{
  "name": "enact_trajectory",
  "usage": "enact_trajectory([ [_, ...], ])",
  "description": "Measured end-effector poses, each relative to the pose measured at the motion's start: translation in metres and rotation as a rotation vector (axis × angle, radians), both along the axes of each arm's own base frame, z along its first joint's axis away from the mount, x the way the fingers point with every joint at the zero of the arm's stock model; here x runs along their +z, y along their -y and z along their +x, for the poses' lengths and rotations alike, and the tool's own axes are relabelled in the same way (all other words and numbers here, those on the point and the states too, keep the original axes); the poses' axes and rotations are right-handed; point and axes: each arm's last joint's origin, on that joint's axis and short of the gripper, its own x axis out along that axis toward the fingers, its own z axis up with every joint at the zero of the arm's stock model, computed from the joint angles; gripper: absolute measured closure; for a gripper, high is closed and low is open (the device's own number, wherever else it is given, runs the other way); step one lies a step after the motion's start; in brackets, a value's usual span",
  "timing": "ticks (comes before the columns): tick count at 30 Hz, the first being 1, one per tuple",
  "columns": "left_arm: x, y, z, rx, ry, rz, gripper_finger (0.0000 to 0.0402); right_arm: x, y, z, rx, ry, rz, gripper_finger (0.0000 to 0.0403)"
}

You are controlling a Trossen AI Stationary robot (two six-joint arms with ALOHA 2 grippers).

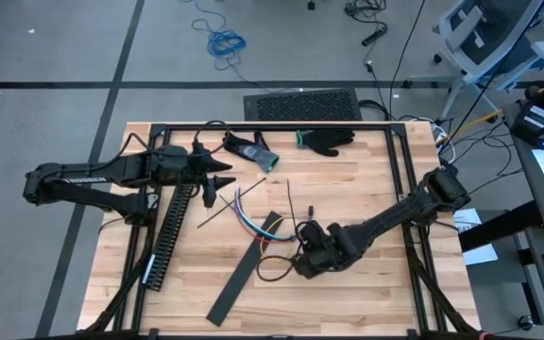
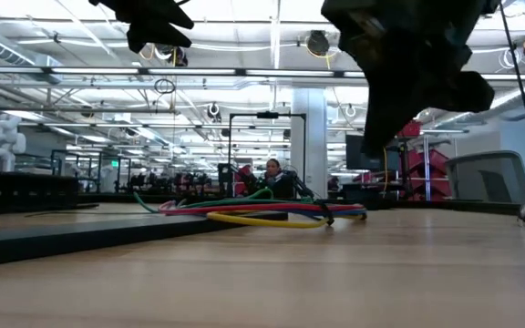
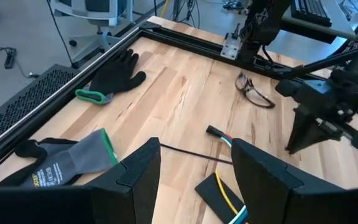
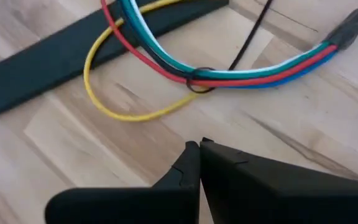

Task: Ziptie cables
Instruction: Adjust the cables

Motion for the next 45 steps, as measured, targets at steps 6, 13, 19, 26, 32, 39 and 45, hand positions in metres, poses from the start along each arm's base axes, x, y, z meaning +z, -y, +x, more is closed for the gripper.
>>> enact_trajectory([
  [6, 0.0, 0.001, 0.0, -0.018, -0.002, -0.008, 0.021, -0.016, 0.045, 0.021, -0.18, -0.021, -0.001, 0.0403],
  [13, -0.001, 0.002, 0.0, -0.033, -0.005, -0.013, 0.021, -0.016, 0.079, 0.037, -0.169, -0.001, 0.062, 0.0403],
  [19, -0.001, 0.002, 0.0, -0.034, -0.011, -0.013, 0.021, -0.052, 0.078, 0.035, -0.148, -0.197, 0.119, 0.0403],
  [26, -0.003, 0.002, -0.001, -0.033, -0.027, -0.024, 0.021, -0.066, 0.025, 0.021, -0.057, -0.292, 0.159, 0.0403],
  [32, -0.003, 0.002, -0.001, -0.031, -0.034, -0.015, 0.021, -0.053, -0.011, -0.022, -0.065, -0.513, 0.182, 0.0403],
  [39, -0.003, 0.0, -0.002, 0.011, -0.034, 0.01, 0.021, -0.044, 0.002, -0.023, -0.297, -0.375, 0.03, 0.0403],
  [45, -0.003, 0.0, -0.001, 0.006, -0.033, 0.003, 0.021, 0.004, 0.03, -0.004, -0.31, 0.003, -0.014, 0.0403],
])
